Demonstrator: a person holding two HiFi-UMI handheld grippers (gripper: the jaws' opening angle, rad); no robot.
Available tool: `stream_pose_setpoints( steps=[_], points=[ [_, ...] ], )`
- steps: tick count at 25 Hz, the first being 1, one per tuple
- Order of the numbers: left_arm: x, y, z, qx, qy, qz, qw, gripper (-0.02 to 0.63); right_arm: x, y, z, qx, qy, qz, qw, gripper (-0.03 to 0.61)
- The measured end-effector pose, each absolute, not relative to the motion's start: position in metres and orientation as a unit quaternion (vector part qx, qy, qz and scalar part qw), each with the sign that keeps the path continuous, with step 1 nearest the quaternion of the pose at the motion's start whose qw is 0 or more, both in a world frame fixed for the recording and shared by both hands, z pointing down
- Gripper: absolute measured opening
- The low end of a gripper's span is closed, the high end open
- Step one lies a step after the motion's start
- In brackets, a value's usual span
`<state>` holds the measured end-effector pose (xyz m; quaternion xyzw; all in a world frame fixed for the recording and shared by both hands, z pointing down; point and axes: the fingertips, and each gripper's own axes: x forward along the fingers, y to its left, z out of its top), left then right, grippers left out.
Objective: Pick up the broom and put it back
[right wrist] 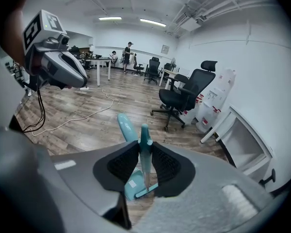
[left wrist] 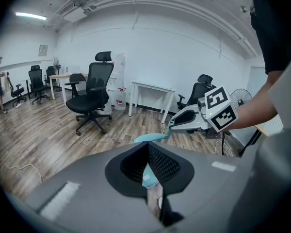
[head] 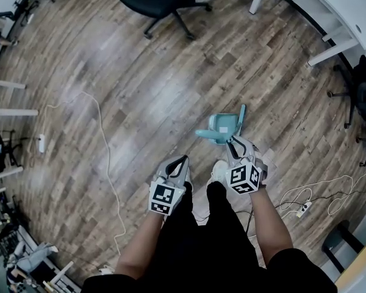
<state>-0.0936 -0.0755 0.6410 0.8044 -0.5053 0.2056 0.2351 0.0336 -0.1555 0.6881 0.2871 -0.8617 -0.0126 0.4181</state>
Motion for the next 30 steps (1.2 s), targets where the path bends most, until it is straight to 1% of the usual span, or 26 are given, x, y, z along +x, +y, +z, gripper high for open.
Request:
stream_pose_setpoints(
  steps=[17, 20, 22, 26, 30],
  points=[
    [-0.101, -0.078, 0.638, 0.799, -0.515, 0.199, 0.238, 0.017, 0.02, -0.153, 0.694, 0.266, -0.867, -0.026, 0.42, 0.095],
    [-0.101, -0.075, 0.639, 0.798, -0.516, 0.199, 0.24, 0.017, 0.017, -0.15, 0.697, 0.262, -0.867, -0.023, 0.423, 0.159],
    [-0.101, -0.074, 0.64, 0.798, -0.516, 0.199, 0.242, 0.018, 0.016, -0.149, 0.699, 0.263, -0.867, -0.021, 0.424, 0.168],
    [-0.1, -0.071, 0.642, 0.798, -0.515, 0.2, 0.242, 0.018, 0.019, -0.15, 0.697, 0.276, -0.864, -0.025, 0.42, 0.232],
    [-0.098, -0.07, 0.636, 0.801, -0.514, 0.197, 0.235, 0.018, 0.025, -0.145, 0.686, 0.28, -0.865, -0.022, 0.416, 0.233]
  ],
)
